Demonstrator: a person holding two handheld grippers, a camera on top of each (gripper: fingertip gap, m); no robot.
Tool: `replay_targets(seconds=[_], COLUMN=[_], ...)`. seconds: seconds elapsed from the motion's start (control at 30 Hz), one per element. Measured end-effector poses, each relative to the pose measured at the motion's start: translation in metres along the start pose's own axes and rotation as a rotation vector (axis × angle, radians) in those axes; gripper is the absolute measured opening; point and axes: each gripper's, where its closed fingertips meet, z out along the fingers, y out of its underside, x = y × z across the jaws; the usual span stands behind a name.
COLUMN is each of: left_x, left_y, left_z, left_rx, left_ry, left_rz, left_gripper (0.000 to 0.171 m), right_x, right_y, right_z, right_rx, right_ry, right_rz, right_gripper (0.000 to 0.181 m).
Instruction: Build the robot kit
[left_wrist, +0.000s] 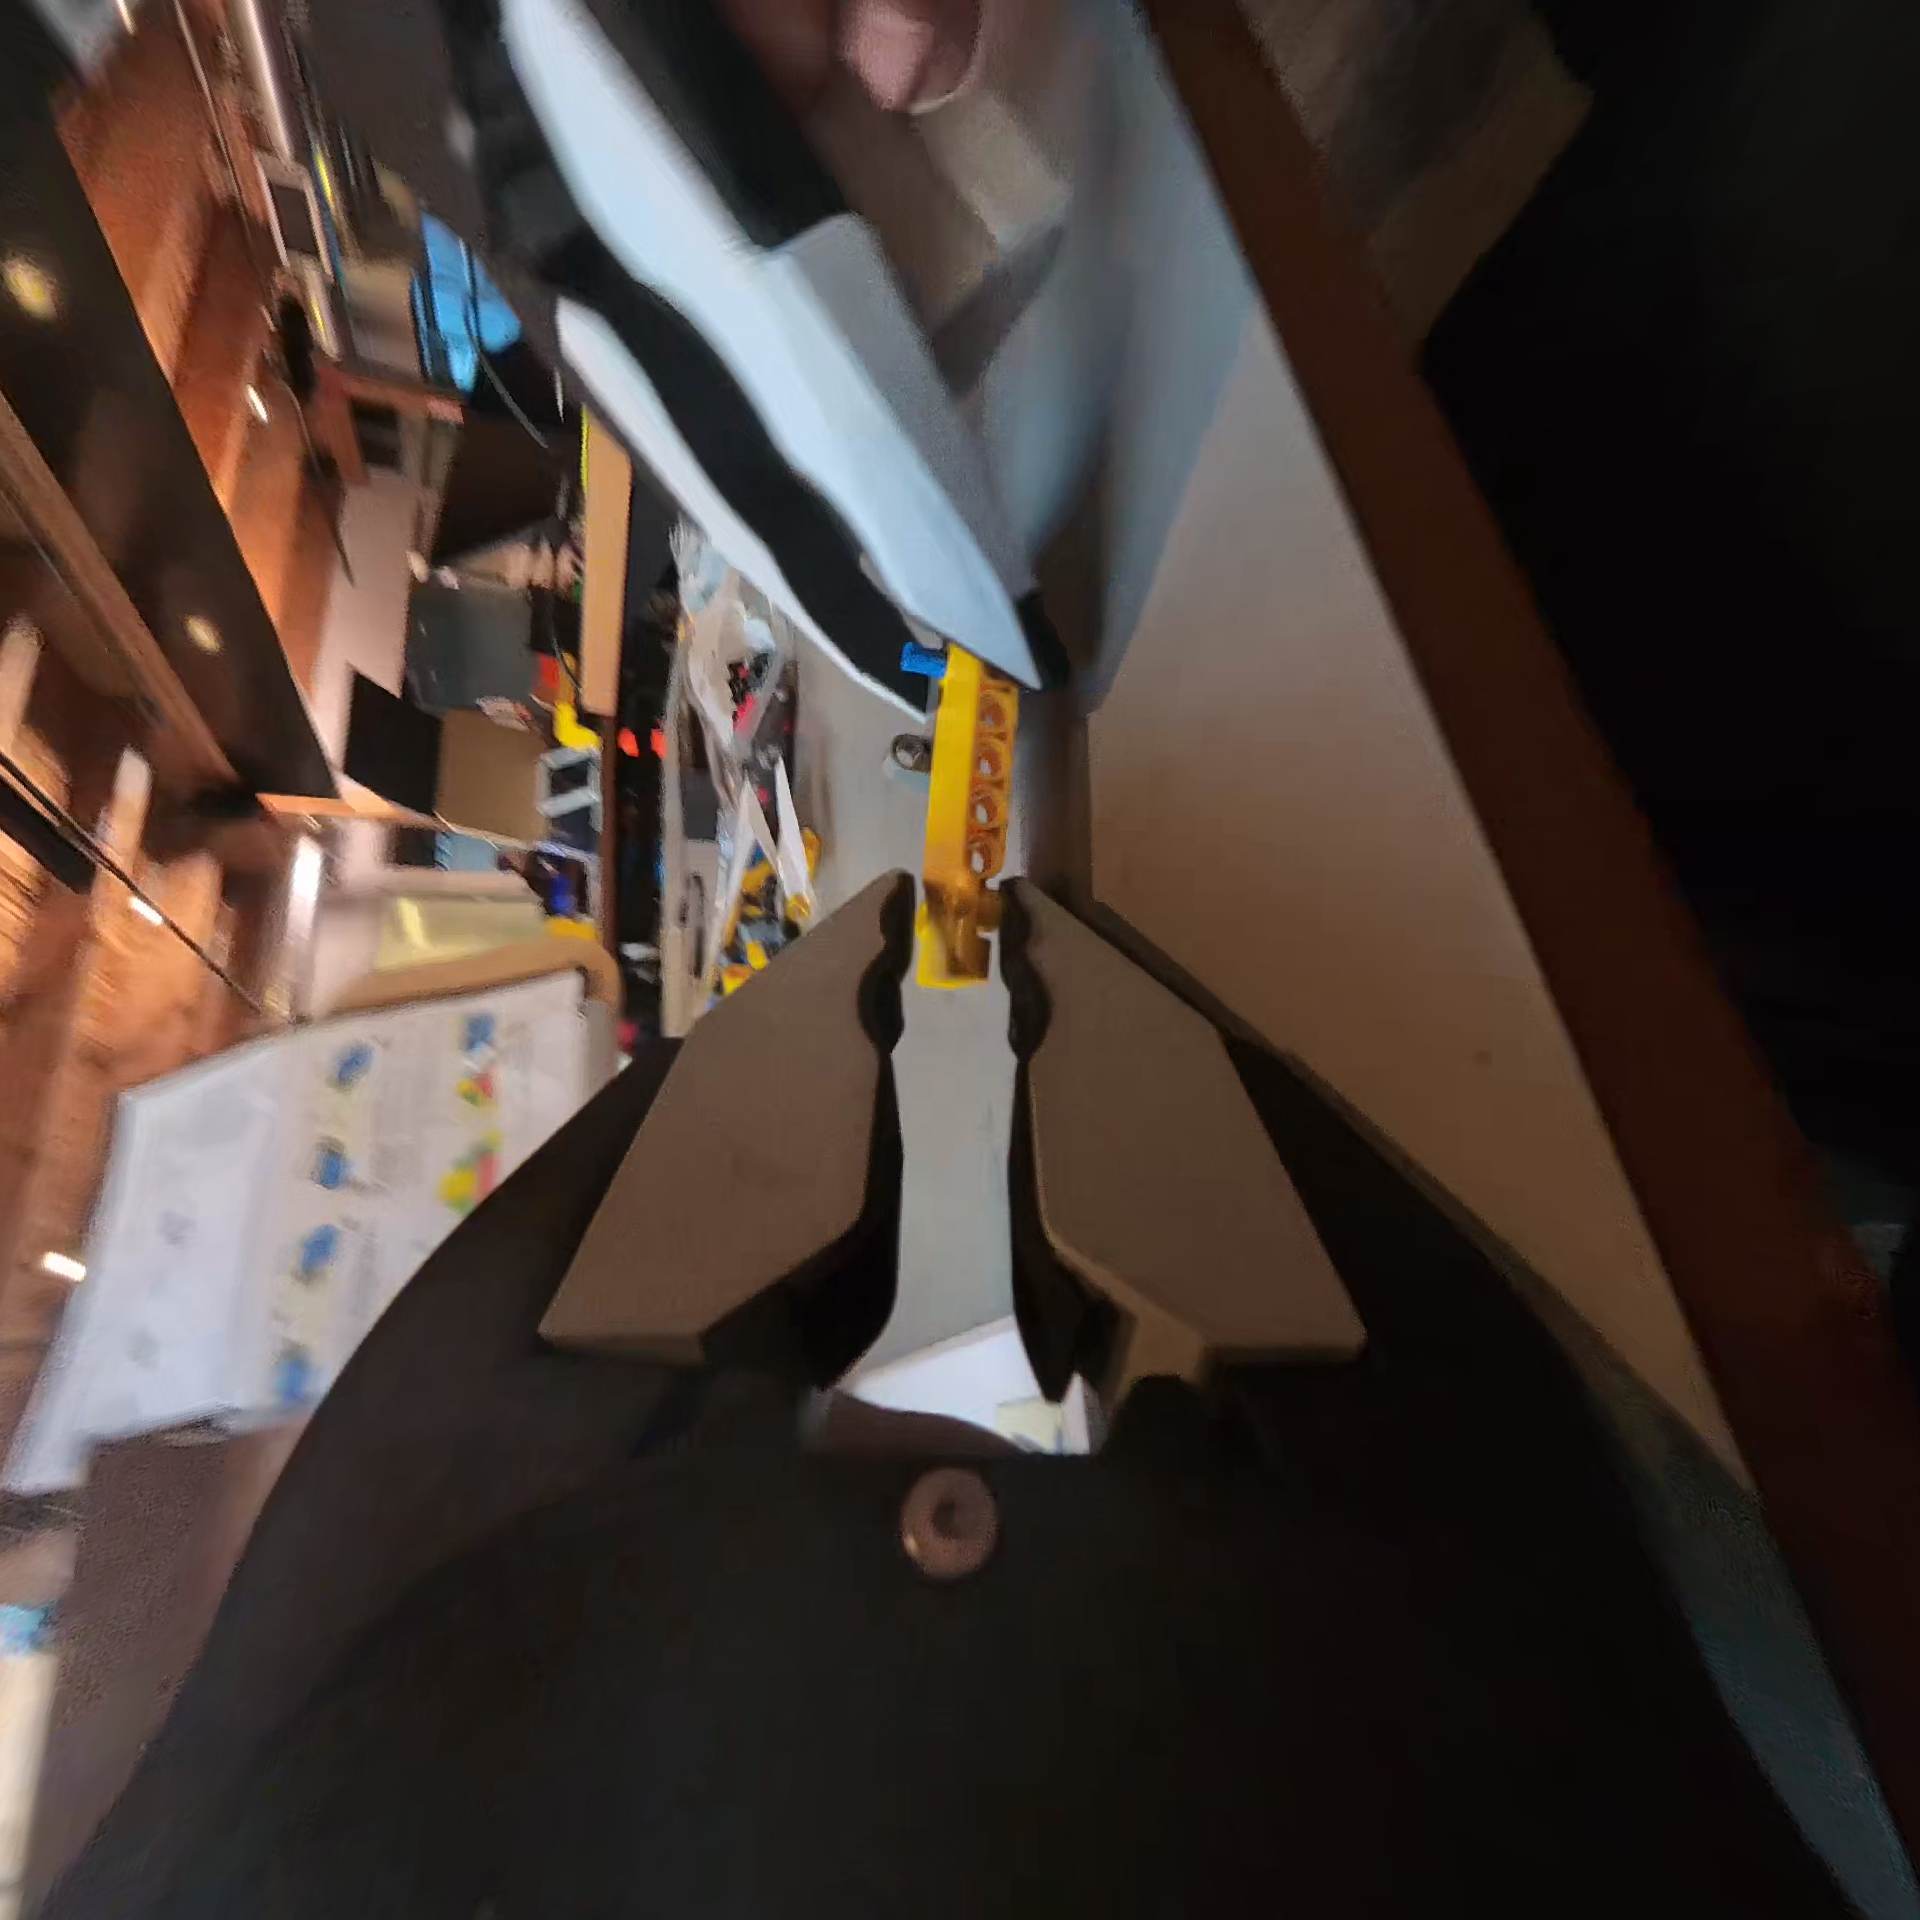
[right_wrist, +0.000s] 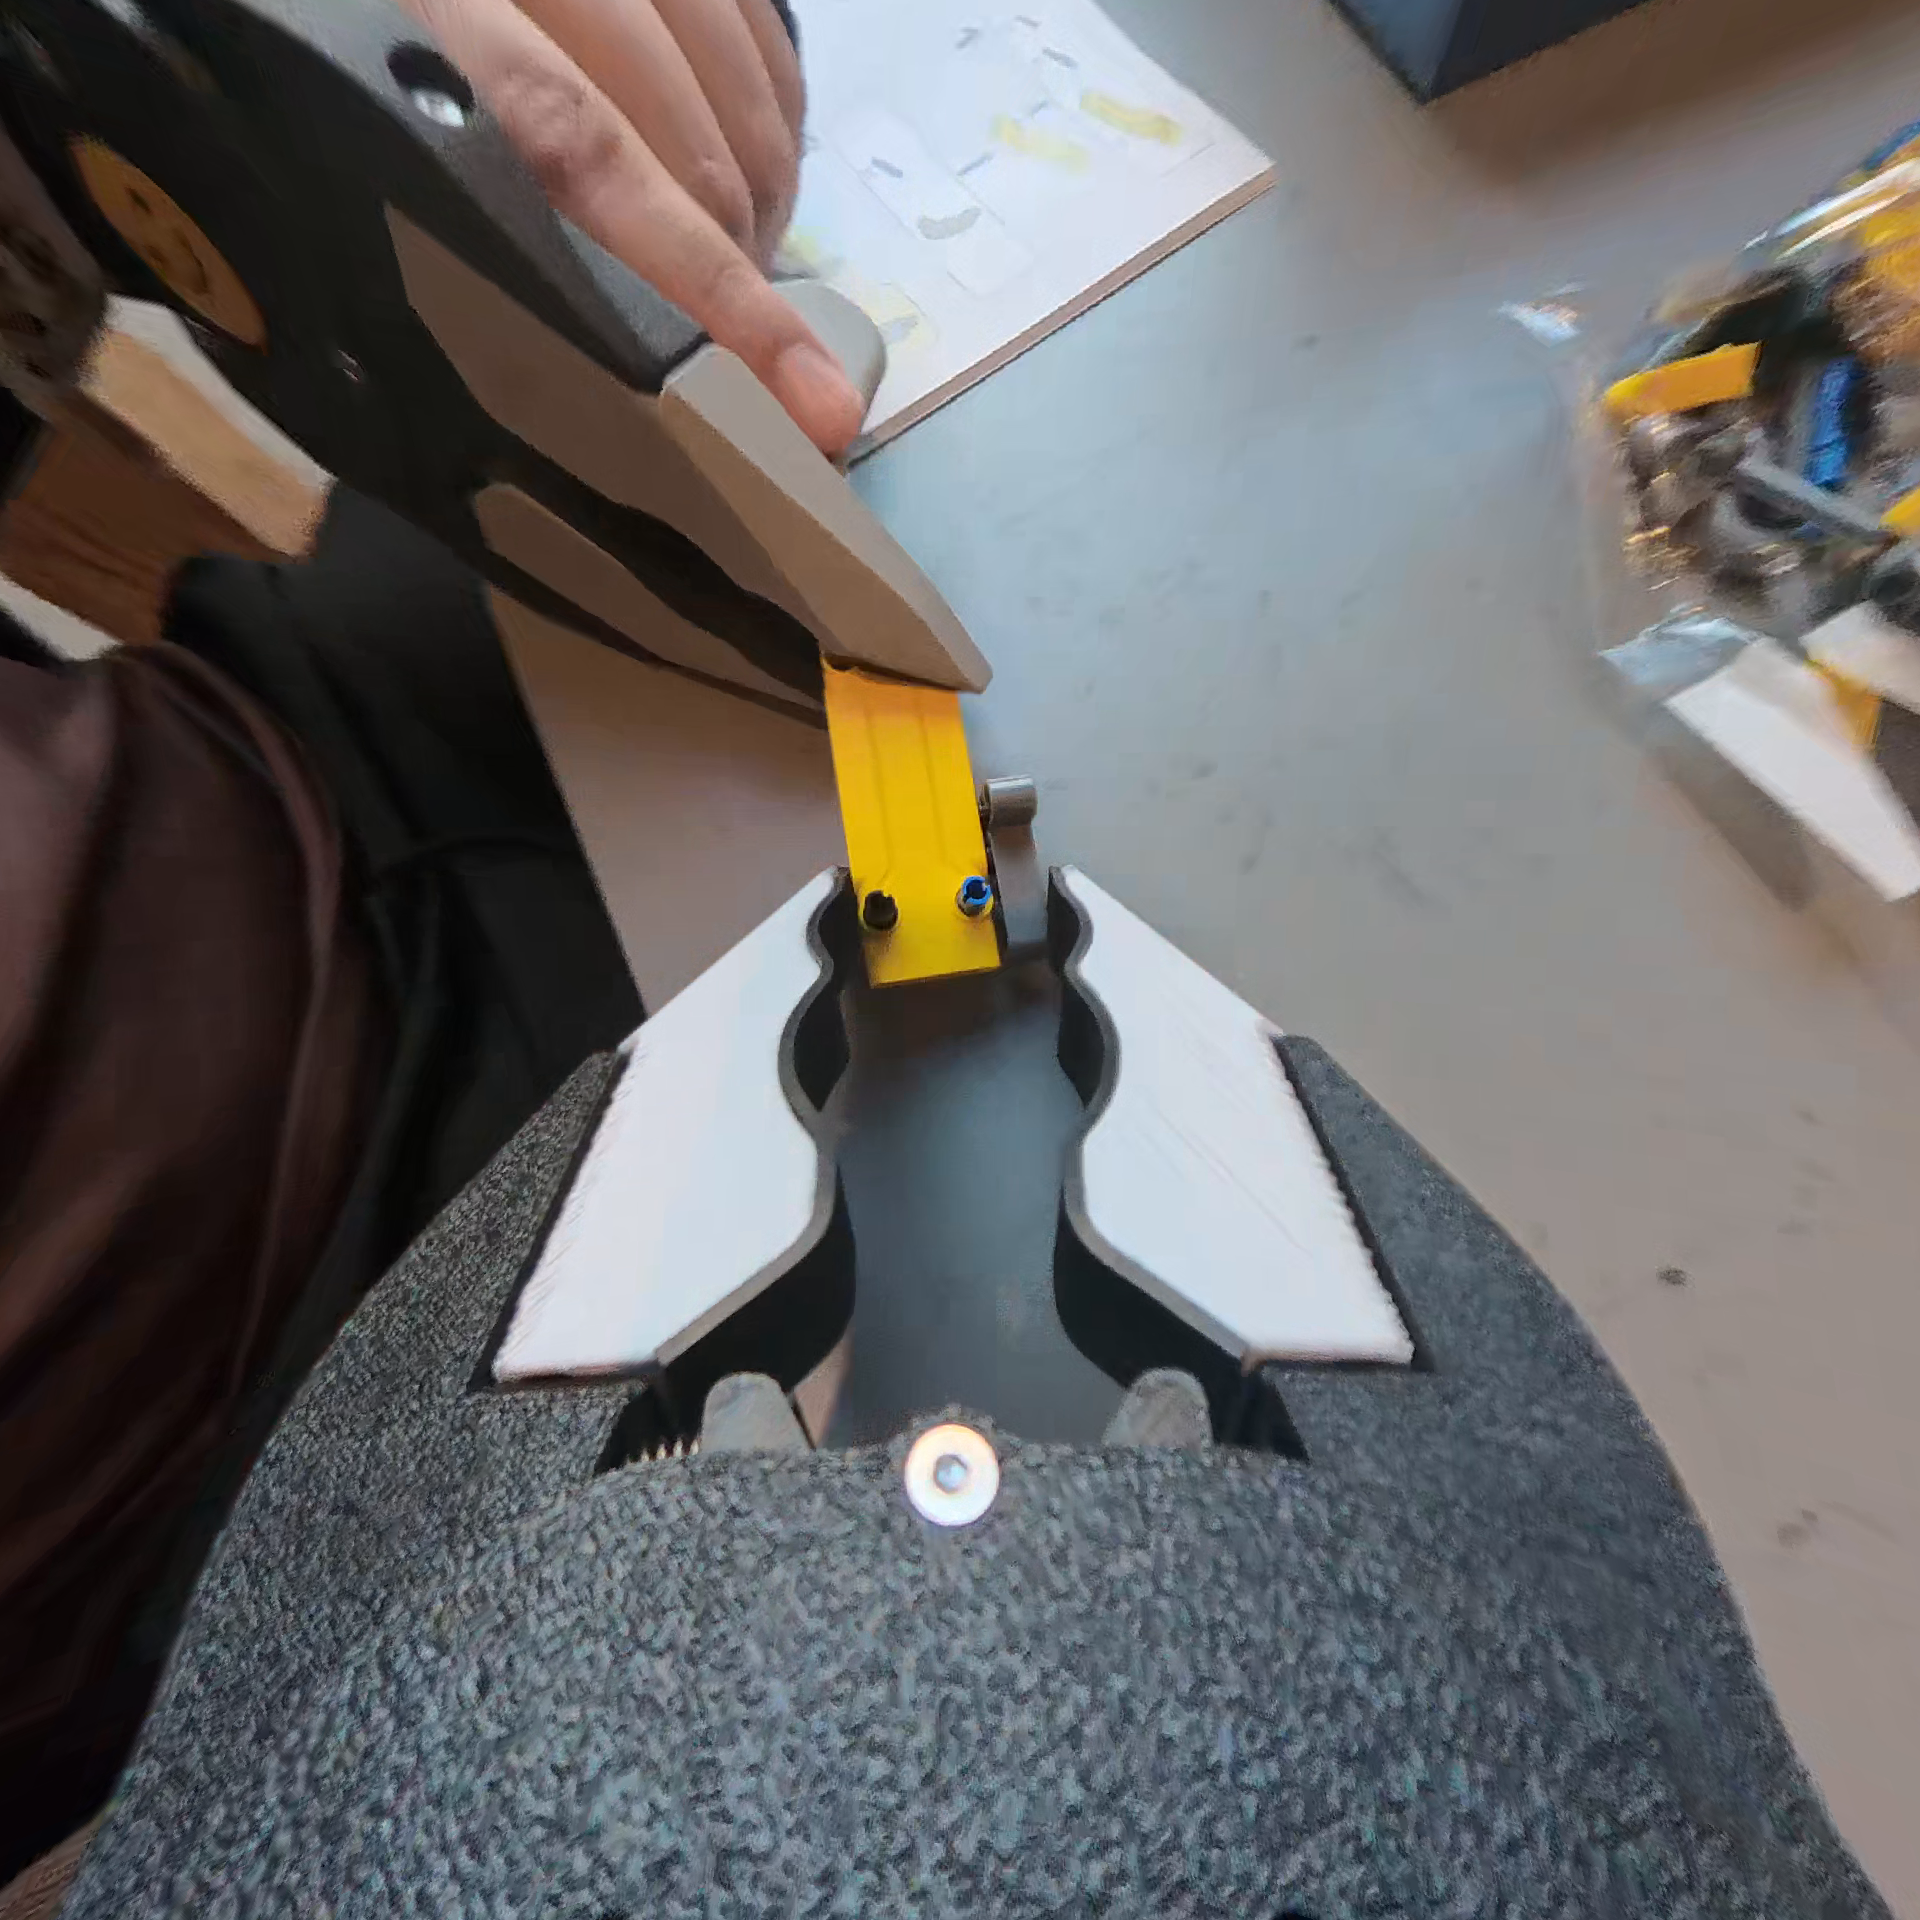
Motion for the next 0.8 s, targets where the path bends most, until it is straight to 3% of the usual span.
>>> replay_targets(seconds=[0.07, 0.13, 0.23, 0.37, 0.5, 0.6, 0.7, 0.8], left_x=[-0.004, -0.009, -0.008, 0.000, -0.014, -0.003, -0.002, 0.008], left_y=[0.005, 0.003, 0.003, 0.005, 0.013, -0.018, -0.021, -0.013], left_z=[-0.001, -0.005, -0.005, -0.001, -0.006, -0.022, -0.042, -0.055], left_rx=[-0.013, 0.008, 0.005, -0.042, -0.215, -0.168, -0.155, -0.186], left_ry=[0.039, 0.121, 0.273, 0.326, 0.157, 0.138, 0.015, -0.016], left_rz=[-0.214, -0.405, -0.620, -0.636, -0.780, -0.879, -0.826, -0.749], left_gripper=[0.020, 0.044, 0.051, 0.038, 0.048, 0.046, 0.043, 0.042], right_x=[0.008, 0.007, 0.006, 0.006, 0.009, 0.008, 0.010, 0.002], right_y=[-0.001, -0.004, -0.003, 0.001, 0.005, 0.007, 0.009, 0.009], right_z=[-0.001, -0.003, -0.002, -0.003, -0.004, -0.004, -0.005, -0.005], right_rx=[-0.028, -0.055, -0.091, -0.139, -0.160, -0.138, -0.126, -0.132], right_ry=[0.135, 0.219, 0.269, 0.250, 0.234, 0.239, 0.273, 0.290], right_rz=[-0.127, -0.239, -0.290, -0.183, -0.046, 0.042, 0.144, 0.156], right_gripper=[0.036, 0.036, 0.035, 0.035, 0.036, 0.036, 0.042, 0.036])
